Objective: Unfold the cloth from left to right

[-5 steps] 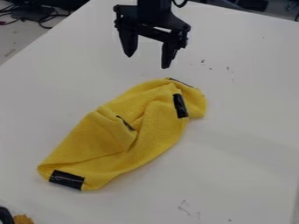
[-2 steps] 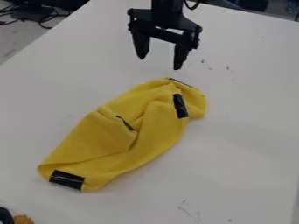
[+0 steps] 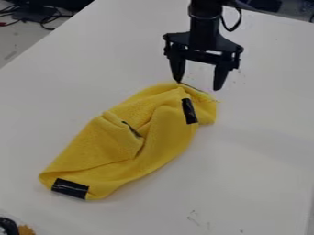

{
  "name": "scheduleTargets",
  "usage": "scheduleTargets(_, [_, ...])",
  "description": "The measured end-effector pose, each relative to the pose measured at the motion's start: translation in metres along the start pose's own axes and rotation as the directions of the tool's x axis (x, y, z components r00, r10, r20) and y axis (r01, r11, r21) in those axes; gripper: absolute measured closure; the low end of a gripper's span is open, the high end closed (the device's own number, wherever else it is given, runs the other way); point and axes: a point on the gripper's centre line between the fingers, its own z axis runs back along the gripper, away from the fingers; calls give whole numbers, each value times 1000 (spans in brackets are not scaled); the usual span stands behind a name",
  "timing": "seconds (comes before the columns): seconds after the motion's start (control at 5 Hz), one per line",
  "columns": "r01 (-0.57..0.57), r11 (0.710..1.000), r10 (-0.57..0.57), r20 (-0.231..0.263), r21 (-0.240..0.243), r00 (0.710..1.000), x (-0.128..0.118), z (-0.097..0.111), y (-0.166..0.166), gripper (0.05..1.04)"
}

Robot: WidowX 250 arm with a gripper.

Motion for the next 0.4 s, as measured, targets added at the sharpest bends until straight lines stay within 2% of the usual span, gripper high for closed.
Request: scheduleTargets(0.4, [-41,998,40,-17,-38,999,-12,-25,-18,82])
